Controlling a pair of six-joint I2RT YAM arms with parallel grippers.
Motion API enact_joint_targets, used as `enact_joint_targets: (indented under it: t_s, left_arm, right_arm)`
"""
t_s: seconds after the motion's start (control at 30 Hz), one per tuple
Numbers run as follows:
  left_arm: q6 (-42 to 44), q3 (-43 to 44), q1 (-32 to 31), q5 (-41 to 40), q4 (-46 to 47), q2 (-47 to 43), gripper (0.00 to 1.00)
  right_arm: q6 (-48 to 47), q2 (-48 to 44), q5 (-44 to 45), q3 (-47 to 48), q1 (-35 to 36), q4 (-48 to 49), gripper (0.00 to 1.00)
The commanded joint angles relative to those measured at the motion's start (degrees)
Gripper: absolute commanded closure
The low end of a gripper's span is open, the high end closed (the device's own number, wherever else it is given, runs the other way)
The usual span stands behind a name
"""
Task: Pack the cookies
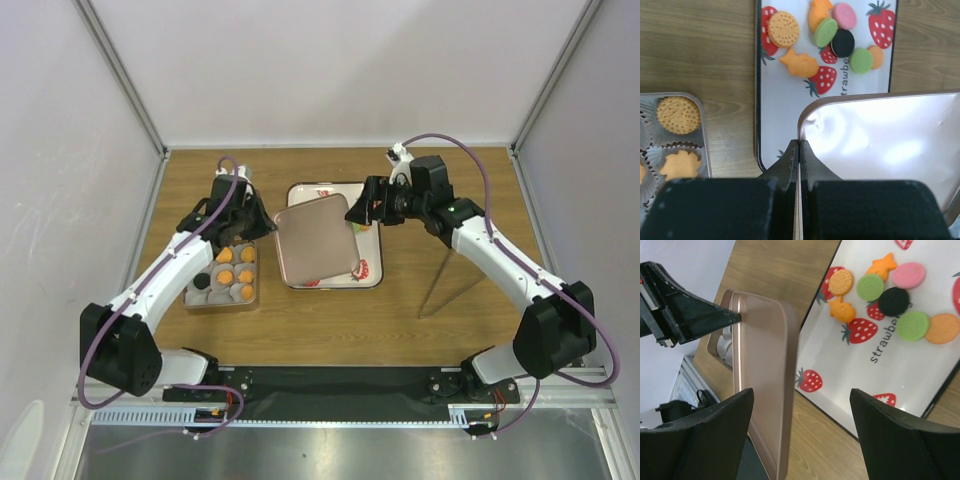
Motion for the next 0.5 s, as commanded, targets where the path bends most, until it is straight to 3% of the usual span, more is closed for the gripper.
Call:
enact_joint_targets:
  t_s: [0.0,0.23,0.47]
  left_arm:
    - [1.6,-1.1,-1.5,2.1,3.8,-2.9,1.00]
    - [1.0,-4.4,-2.5,3.7,7.3,-5.1,1.00]
    - [0.5,-4.7,-2.8,4.6,8.9,-6.4,0.98]
  right_arm:
    - [-0.6,0.8,-0.7,2.8,2.5,0.3,0.16]
    - [3.2,2.9,-1.1,2.6,6.3,3.2,0.23]
    - [5.3,3.8,-0.5,2.6,6.8,4.1,0.43]
